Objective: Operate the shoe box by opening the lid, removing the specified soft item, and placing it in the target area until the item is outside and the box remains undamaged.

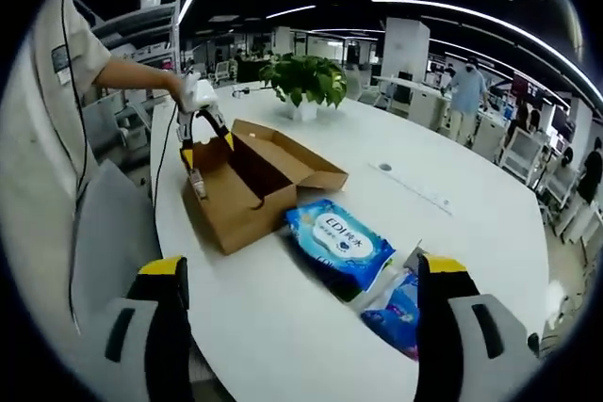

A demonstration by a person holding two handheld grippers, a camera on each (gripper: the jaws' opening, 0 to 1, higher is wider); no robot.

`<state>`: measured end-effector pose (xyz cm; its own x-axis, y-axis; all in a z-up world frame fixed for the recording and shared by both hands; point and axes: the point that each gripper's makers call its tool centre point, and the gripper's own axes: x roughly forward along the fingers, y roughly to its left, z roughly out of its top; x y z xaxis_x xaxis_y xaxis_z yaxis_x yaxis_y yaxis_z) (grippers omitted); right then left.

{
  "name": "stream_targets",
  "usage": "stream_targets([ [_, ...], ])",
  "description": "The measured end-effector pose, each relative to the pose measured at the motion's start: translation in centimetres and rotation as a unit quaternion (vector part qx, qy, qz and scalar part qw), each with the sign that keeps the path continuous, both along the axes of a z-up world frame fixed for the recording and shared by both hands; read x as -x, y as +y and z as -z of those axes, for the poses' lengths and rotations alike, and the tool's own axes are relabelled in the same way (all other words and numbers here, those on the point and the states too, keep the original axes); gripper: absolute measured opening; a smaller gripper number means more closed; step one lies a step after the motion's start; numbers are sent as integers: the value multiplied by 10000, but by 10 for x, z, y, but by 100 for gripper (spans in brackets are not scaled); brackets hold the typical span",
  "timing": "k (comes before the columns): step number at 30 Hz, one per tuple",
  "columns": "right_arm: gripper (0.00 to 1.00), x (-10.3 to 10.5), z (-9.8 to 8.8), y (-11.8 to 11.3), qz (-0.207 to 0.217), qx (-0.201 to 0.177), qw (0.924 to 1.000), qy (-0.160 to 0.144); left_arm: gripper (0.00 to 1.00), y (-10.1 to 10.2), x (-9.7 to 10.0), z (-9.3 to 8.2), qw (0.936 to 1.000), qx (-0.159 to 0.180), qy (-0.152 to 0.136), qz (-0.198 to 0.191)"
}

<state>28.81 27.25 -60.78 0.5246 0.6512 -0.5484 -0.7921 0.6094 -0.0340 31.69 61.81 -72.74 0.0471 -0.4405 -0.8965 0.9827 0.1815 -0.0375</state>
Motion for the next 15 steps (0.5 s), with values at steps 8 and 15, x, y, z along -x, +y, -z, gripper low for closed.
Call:
stream_targets([
  [8,96,10,10,-1,118,-56,9998,117,69,-4,7,14,9976,-303,274,553],
  [15,96,13,13,-2,218,-108,9996,151,66,-2,12,27,9935,-507,400,940],
])
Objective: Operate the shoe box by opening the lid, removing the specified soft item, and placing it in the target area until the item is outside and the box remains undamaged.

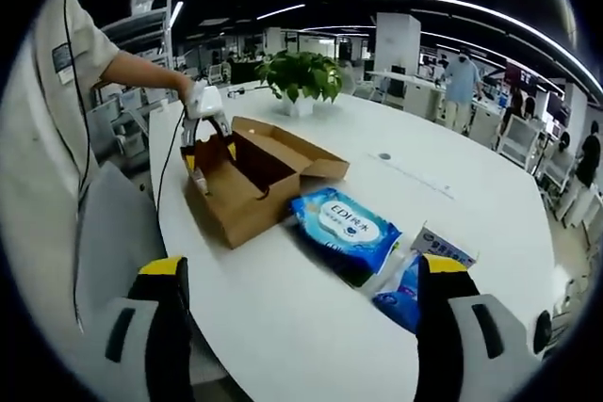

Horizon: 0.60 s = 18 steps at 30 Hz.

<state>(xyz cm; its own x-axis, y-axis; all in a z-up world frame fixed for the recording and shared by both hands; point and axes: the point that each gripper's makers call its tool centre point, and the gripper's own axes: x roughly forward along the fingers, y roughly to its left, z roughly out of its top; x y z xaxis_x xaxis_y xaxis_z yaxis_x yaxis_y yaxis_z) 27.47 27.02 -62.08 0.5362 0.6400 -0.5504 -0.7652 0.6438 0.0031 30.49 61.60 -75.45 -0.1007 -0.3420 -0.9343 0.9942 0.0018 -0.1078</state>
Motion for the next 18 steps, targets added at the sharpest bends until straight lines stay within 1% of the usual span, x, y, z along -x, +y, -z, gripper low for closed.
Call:
stream_targets([
  [7,96,0,2,0,66,-48,10000,12,59,0,10,9,9998,-110,62,177],
  [9,95,0,3,1,72,-59,10000,17,57,0,10,11,9998,-103,50,163],
  [12,95,0,4,3,80,-79,9999,22,54,3,10,19,9998,-85,66,141],
  [18,94,0,6,5,91,-96,9999,33,48,5,8,24,9999,-95,64,44],
])
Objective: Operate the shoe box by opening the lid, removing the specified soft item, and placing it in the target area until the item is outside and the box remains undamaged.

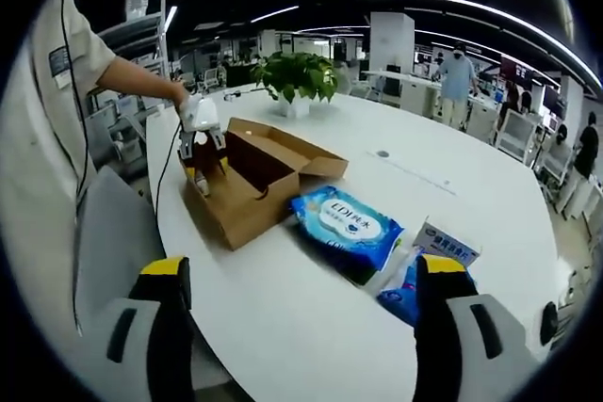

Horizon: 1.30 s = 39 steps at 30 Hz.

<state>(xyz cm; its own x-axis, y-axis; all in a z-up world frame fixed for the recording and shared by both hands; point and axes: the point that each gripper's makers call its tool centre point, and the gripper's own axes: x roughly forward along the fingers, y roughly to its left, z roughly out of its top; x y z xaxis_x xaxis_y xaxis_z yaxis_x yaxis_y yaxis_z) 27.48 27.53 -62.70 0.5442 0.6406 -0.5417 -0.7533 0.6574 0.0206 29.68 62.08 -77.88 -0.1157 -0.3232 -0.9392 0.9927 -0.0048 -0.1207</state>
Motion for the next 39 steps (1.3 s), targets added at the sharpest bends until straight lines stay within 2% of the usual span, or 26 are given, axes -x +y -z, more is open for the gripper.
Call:
stream_targets([
  [7,93,1,1,5,24,-68,10000,-16,41,2,2,1,9998,4,10,-175],
  [12,92,3,4,7,28,-96,9999,12,33,8,6,4,9999,-77,-127,-41],
  [16,92,4,4,9,41,-126,9999,28,30,11,5,5,9997,-116,-216,8],
  [21,91,6,6,10,56,-131,9999,40,26,22,5,12,9986,-325,-339,234],
  [25,91,7,8,10,73,-142,9999,61,24,21,5,10,9983,-310,-396,283],
  [30,90,9,9,13,75,-180,9998,86,22,21,5,9,9985,-304,-435,144],
  [39,90,10,8,20,101,-292,9995,78,20,20,2,5,9980,-193,-489,-351],
])
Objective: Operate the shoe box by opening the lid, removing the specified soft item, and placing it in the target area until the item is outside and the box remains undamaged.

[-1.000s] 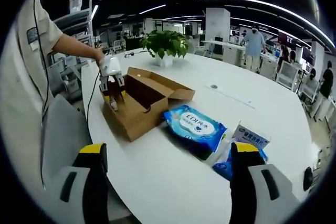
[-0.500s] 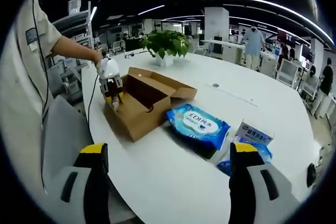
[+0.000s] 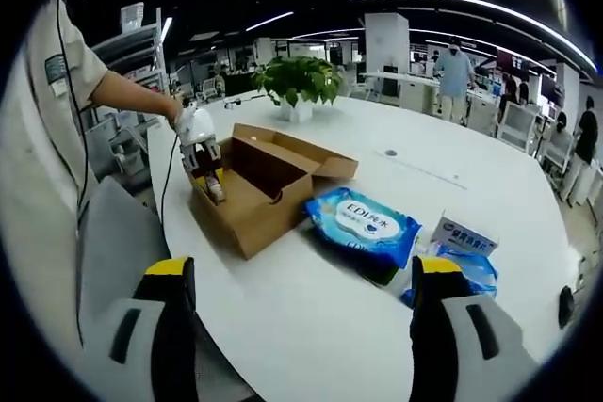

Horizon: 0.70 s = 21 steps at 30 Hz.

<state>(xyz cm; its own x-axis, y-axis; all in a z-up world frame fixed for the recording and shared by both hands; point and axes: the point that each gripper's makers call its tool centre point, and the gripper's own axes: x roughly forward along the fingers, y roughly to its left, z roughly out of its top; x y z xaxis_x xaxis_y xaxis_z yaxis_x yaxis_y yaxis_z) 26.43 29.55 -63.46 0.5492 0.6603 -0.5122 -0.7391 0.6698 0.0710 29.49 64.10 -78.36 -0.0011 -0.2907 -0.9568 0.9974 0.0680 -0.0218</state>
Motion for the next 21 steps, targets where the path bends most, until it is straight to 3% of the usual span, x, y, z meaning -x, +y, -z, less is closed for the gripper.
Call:
stream_targets([
  [12,88,-3,-4,20,-31,-227,9997,-50,19,-8,-5,-12,9985,279,-15,-467],
  [21,83,-8,-5,37,-15,-376,9992,-92,19,-21,-10,-29,9916,778,1,-1032],
])
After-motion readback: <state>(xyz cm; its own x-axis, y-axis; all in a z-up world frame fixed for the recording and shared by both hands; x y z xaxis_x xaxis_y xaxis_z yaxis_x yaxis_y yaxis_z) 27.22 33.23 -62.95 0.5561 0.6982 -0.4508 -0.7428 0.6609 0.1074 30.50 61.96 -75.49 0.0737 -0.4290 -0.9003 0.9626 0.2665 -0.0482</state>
